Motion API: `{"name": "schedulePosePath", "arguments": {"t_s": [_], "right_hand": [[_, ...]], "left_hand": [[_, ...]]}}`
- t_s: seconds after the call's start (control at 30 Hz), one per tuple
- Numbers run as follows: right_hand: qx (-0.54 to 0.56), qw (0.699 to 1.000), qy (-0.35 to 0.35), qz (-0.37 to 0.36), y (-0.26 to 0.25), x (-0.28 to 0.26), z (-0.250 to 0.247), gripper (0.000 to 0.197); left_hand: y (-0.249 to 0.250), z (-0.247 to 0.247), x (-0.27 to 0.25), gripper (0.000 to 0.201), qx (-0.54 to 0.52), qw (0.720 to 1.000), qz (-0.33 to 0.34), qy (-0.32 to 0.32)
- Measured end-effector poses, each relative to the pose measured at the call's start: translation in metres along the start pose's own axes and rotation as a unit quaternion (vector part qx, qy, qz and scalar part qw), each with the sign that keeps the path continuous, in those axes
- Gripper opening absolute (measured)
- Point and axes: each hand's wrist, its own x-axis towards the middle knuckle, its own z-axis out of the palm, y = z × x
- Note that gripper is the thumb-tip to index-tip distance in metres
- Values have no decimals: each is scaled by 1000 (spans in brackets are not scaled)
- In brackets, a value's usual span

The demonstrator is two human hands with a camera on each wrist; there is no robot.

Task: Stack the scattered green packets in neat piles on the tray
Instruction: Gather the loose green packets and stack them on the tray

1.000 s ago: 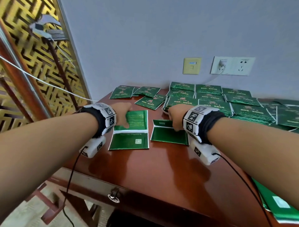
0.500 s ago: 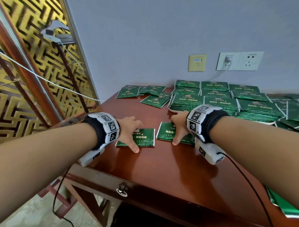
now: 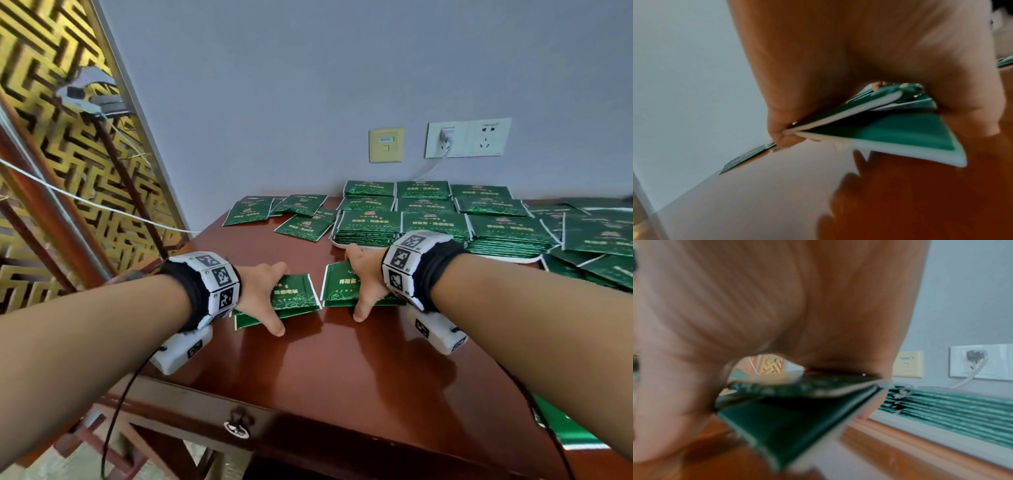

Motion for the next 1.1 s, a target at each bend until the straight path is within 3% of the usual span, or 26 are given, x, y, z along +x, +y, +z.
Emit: {"name": "schedulePosePath", "arguments": {"t_s": [0.13, 0.33, 0.5, 0.93, 1.1], "right_hand": [[-1, 1000, 12, 17, 22, -7, -10, 107], [46, 993, 91, 56, 76, -9, -40, 92], [56, 986, 127, 96, 124, 9, -64, 89], [38, 988, 70, 132, 186, 95, -91, 95], [36, 992, 75, 100, 187, 98, -77, 76]], "left_hand": [[21, -30, 15, 87, 31, 997, 25, 66], [48, -90, 64, 89, 48, 987, 70, 140], [63, -127, 116, 98, 48, 984, 92, 145], [83, -164, 220, 100, 102, 979, 118, 133], [81, -154, 227, 81, 78, 977, 138, 139]]}}
